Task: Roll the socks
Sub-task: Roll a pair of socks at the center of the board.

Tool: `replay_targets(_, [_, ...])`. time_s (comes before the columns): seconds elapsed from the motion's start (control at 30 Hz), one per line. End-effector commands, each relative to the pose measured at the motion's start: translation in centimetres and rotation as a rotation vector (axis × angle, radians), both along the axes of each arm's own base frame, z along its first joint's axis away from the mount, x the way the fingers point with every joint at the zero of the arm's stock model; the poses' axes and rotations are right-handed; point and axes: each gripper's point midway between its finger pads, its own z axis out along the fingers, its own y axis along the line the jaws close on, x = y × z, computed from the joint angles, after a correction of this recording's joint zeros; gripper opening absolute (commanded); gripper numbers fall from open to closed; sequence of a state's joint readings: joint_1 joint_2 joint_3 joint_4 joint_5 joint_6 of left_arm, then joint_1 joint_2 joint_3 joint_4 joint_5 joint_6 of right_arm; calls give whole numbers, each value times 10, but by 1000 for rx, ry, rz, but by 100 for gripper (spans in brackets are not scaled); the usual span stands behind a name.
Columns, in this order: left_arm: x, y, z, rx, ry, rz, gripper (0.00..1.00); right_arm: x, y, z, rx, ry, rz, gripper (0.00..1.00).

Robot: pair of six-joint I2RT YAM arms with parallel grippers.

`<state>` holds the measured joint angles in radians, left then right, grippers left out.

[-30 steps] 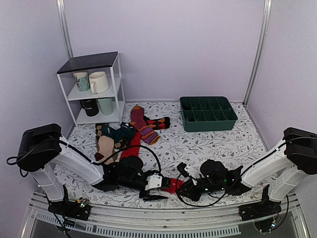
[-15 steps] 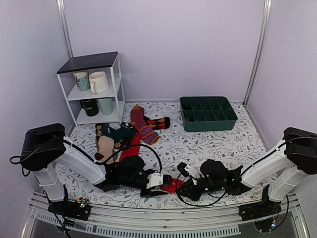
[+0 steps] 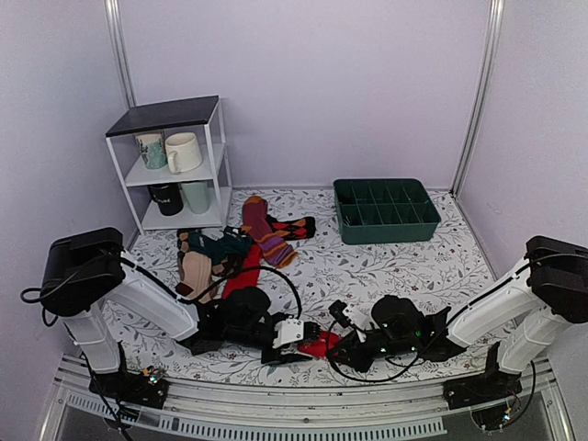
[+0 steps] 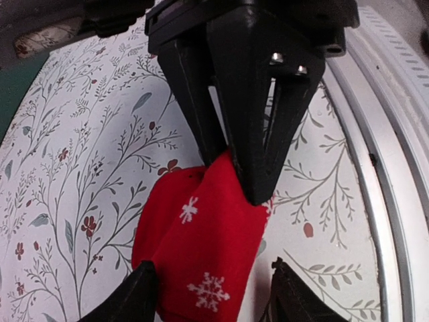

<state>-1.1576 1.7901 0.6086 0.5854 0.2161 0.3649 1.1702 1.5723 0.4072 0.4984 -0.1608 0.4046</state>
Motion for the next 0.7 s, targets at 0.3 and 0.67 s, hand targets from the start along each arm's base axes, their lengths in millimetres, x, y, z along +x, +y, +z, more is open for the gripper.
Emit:
replay_targets(0.3, [-4, 12, -39, 132, 82, 22, 17, -29, -58, -67, -279, 147, 5, 7])
replay_targets(0.67, [-14, 21, -55, 265, 288, 83, 0, 2, -51, -33, -211, -17, -84, 34])
